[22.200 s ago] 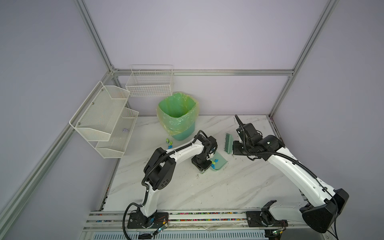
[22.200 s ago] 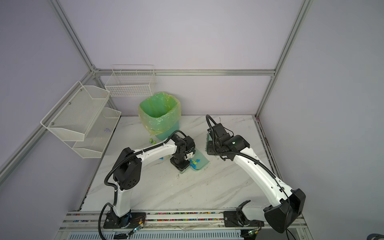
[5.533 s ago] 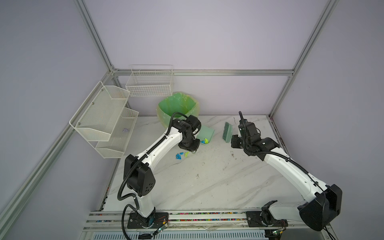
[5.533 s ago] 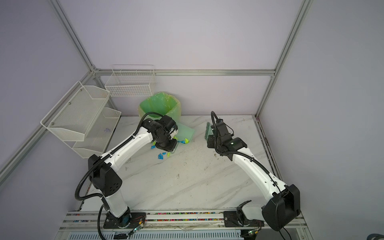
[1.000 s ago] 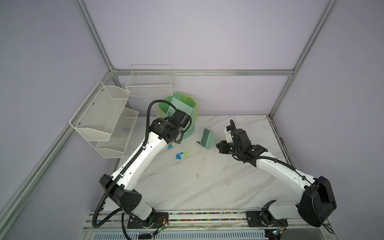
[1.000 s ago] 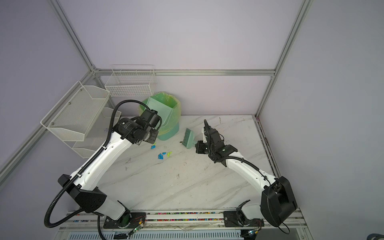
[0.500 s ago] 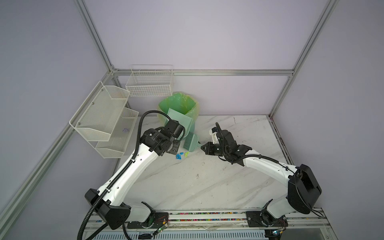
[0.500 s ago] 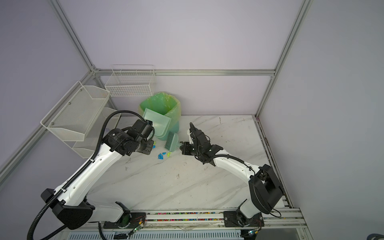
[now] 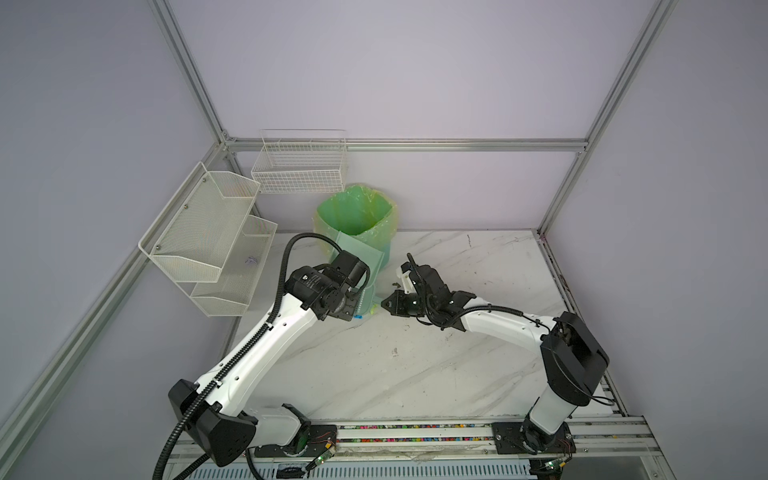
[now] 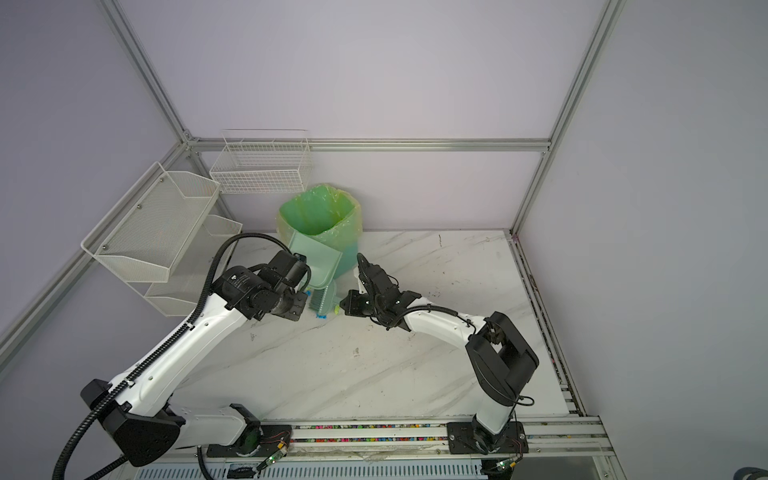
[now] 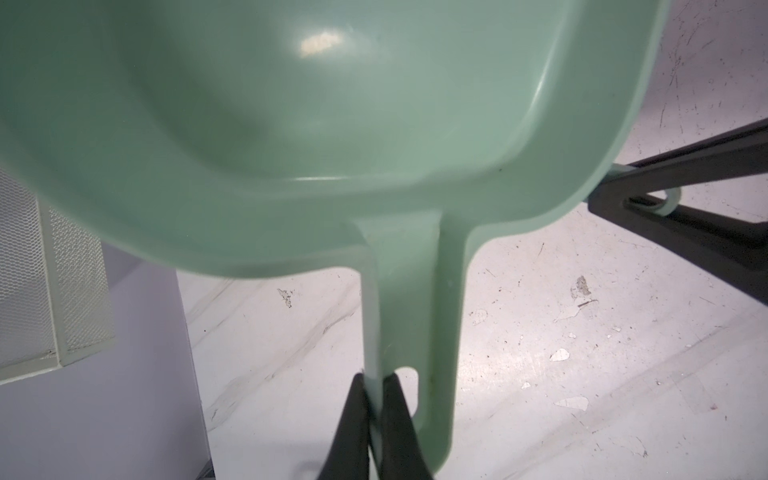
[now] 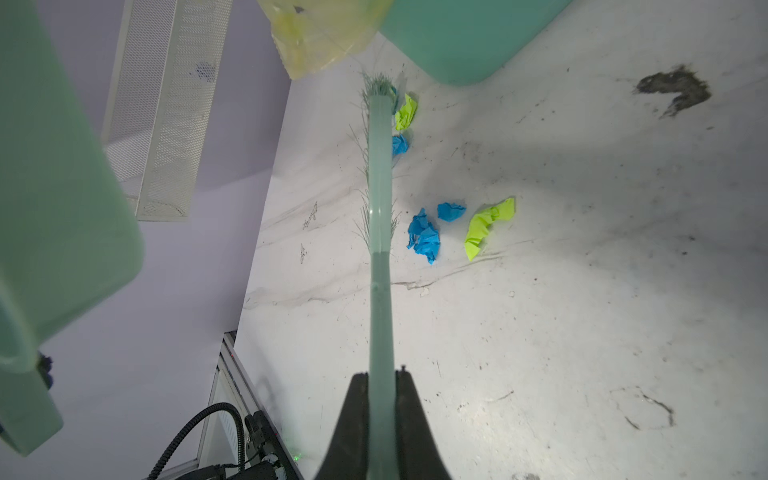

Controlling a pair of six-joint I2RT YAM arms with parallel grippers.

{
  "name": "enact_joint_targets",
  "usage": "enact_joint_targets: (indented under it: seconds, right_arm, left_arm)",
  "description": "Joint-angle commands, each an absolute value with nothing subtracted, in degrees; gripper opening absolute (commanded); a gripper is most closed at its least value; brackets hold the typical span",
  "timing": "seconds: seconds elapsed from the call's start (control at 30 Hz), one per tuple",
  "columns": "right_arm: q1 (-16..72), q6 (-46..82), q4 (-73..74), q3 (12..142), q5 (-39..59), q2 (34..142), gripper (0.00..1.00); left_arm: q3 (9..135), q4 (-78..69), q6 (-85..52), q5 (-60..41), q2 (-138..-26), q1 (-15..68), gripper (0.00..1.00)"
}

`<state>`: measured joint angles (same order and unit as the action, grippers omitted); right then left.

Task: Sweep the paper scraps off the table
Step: 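Lower the empty dustpan toward the scraps with the left while the right follows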

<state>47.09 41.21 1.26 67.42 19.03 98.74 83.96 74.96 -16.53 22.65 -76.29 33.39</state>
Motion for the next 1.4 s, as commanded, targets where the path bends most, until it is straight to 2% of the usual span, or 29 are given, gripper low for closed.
enact_joint_targets:
  seconds: [0.0, 0.13, 0.6, 1.1, 1.37]
  right_arm:
    - [48.0, 43.6, 5.5, 68.8, 20.4, 99.8, 0.0]
    - [48.0, 45.7, 7.3, 68.0, 23.8, 101.2, 0.0]
    - [43.7, 45.8, 0.2, 62.0, 21.1, 99.3, 0.0]
    - [31.8, 39.6, -9.1, 50.5, 21.5, 84.3, 0.0]
    - [31.1, 38.5, -11.5, 55.4, 21.5, 76.1, 0.0]
  left_arm:
    - [82.3, 72.9, -17.2, 22.6, -75.5, 33.2, 0.0]
    - [81.7, 72.8, -17.0, 22.6, -75.8, 33.2, 0.0]
    - [77.7, 71.6, -17.1, 21.6, -76.0, 33.2, 0.0]
    - [73.1, 69.4, -18.3, 18.6, -78.4, 33.2, 0.0]
    - [69.6, 66.8, -19.2, 15.9, -79.8, 33.3, 0.0]
